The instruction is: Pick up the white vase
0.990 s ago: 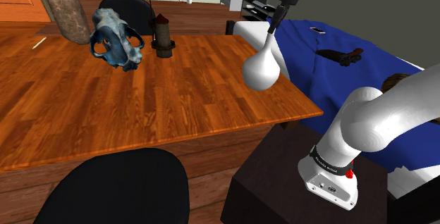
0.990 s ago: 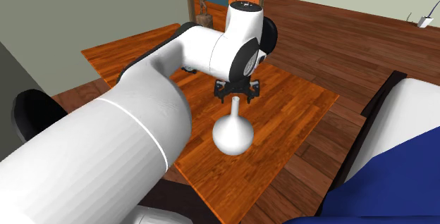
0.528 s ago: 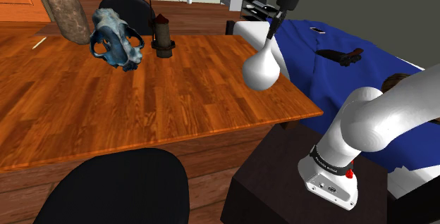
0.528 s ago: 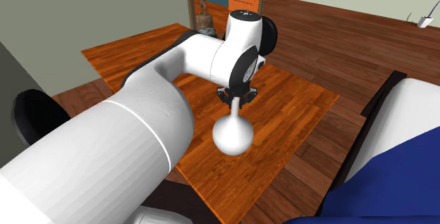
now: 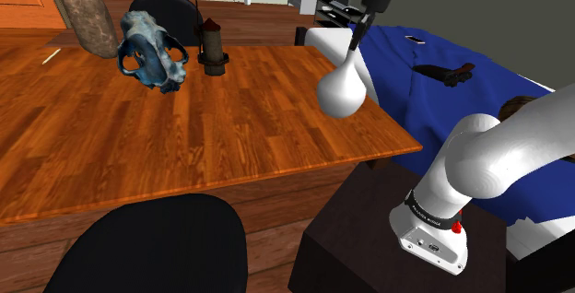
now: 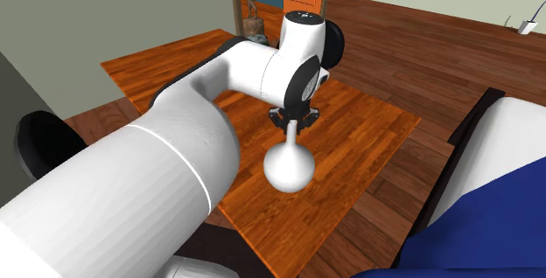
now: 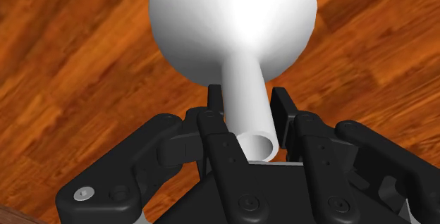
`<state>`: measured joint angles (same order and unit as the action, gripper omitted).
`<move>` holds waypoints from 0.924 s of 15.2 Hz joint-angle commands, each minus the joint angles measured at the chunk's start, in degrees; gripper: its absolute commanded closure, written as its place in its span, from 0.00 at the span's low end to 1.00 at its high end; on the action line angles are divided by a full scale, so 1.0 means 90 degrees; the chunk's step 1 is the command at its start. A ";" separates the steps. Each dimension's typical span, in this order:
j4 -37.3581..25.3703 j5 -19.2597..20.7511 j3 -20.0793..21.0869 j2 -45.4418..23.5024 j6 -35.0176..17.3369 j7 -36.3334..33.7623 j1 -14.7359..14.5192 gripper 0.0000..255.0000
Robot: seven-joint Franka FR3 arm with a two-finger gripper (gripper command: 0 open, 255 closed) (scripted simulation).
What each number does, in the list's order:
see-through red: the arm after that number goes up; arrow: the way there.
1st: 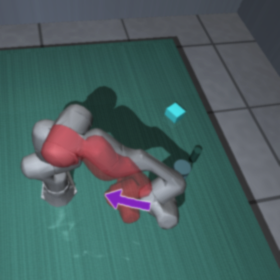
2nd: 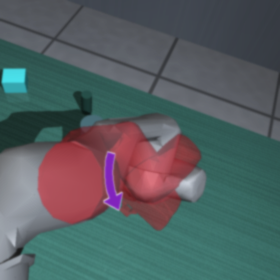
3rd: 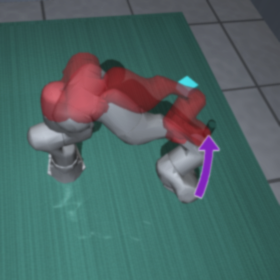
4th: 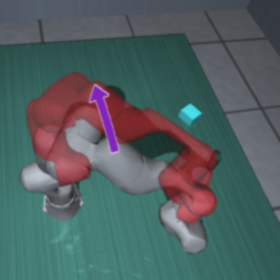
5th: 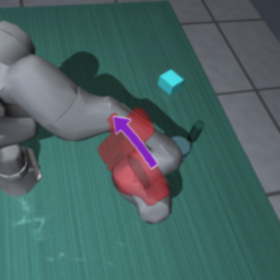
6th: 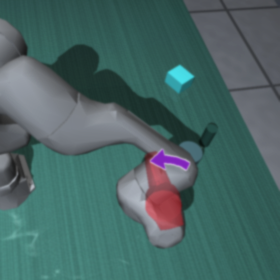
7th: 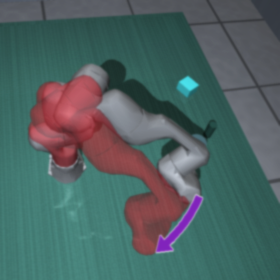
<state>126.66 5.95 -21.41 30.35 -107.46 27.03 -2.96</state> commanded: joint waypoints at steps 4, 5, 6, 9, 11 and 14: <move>-0.0418 -0.0034 0.0029 -0.0048 0.0367 -0.0001 -0.0025 1.00; -0.0514 -0.0042 0.0036 -0.0062 0.0450 -0.0002 -0.0031 1.00; -0.0612 -0.0050 0.0042 -0.0077 0.0533 -0.0003 -0.0037 1.00; -0.0911 -0.0075 0.0059 -0.0130 0.0781 -0.0004 -0.0057 1.00; -0.1118 -0.0093 0.0069 -0.0173 0.0946 -0.0004 -0.0070 1.00; -0.1438 -0.0121 0.0079 -0.0247 0.1194 -0.0001 -0.0091 1.00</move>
<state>114.68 4.96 -20.73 28.37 -97.34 27.02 -3.71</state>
